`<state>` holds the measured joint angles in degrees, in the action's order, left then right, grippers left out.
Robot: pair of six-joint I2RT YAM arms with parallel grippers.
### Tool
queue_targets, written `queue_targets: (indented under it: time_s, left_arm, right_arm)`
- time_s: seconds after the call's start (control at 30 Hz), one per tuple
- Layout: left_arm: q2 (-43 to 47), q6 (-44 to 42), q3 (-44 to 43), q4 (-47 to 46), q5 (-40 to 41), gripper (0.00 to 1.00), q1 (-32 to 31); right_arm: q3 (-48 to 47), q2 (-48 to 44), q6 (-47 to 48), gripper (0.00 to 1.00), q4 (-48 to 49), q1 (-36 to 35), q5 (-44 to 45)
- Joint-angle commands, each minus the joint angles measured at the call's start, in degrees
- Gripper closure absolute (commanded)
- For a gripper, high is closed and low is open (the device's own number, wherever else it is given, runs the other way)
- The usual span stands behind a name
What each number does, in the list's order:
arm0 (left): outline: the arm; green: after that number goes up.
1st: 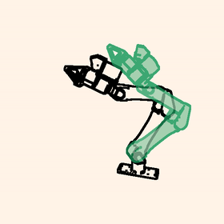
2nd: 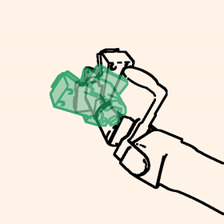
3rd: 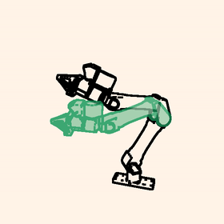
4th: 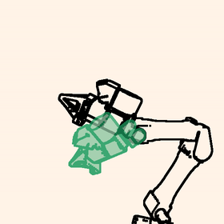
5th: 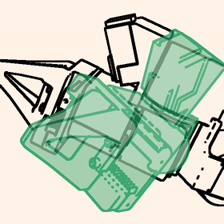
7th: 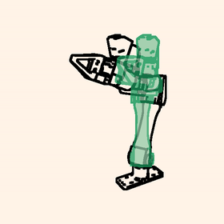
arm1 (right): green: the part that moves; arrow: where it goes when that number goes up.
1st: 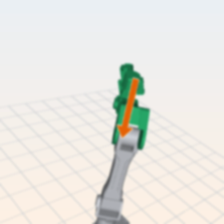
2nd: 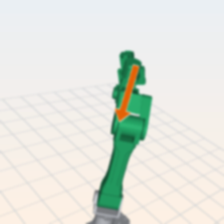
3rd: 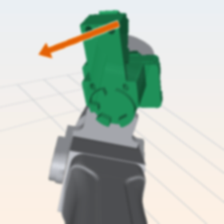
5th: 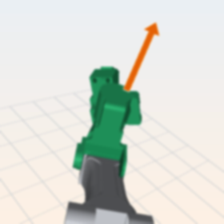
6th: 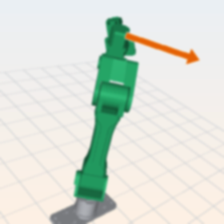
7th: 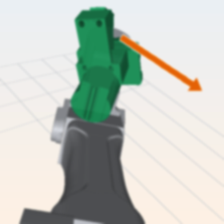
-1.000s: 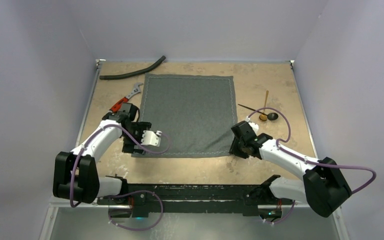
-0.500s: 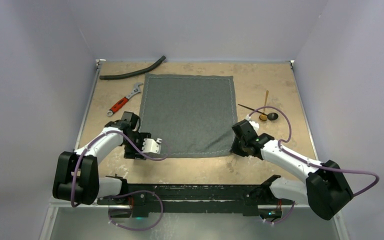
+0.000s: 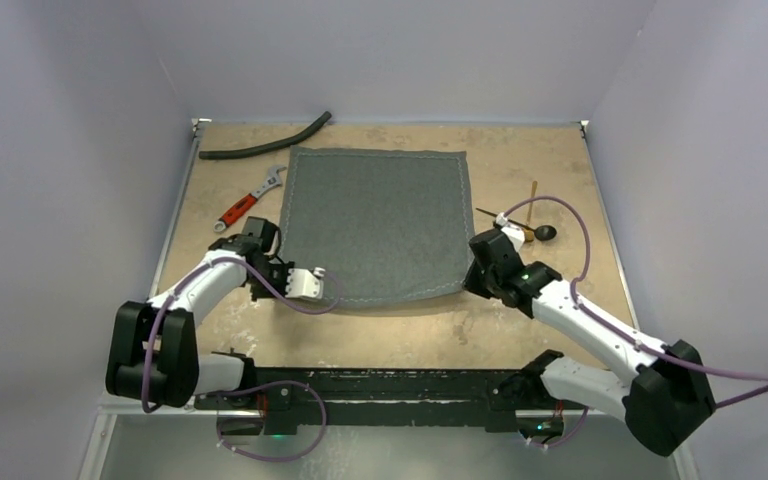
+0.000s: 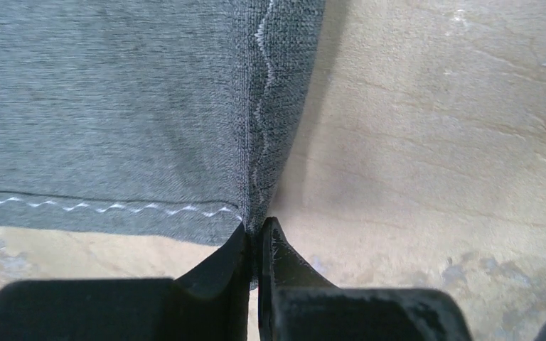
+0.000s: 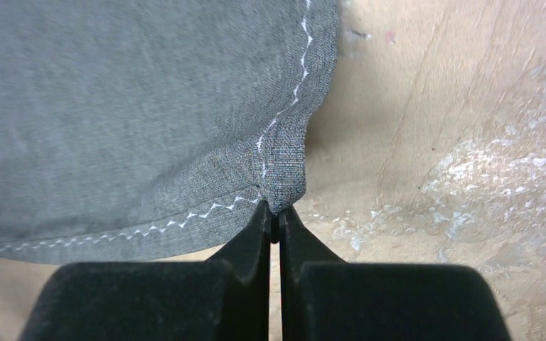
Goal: Fold the napkin into a case and place the utensils inside
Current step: Pick up the flattened napkin from the center of the board, then fold and flatten the napkin at the center of the board.
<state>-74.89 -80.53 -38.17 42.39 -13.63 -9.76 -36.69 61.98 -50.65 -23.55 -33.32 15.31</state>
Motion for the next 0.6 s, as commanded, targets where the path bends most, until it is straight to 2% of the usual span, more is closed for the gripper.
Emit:
queue_targets:
  time_s: [0.0, 0.23, 0.4, 0.57]
  left_arm:
    - [2.9, -1.1, -7.7, 9.4, -5.4, 1.00, 0.4]
    - [12.7, -4.7, -9.6, 18.8, -10.4, 1.00, 0.4]
    - [15.5, -5.4, -12.1, 26.3, -9.8, 1.00, 0.3]
    - [19.2, -6.6, -15.4, 31.2, -9.9, 1.00, 0.4]
  right_arm:
    - [-3.2, -5.4, 1.5, 1.00, -4.4, -0.2, 1.8]
    - [-6.1, -11.6, -2.8, 1.00, -12.8, -6.3, -0.5]
    - [-11.1, -11.8, -6.8, 1.00, -20.4, -11.8, 1.0]
    - [-15.3, -12.3, -8.6, 1.00, -26.4, -13.1, 2.4]
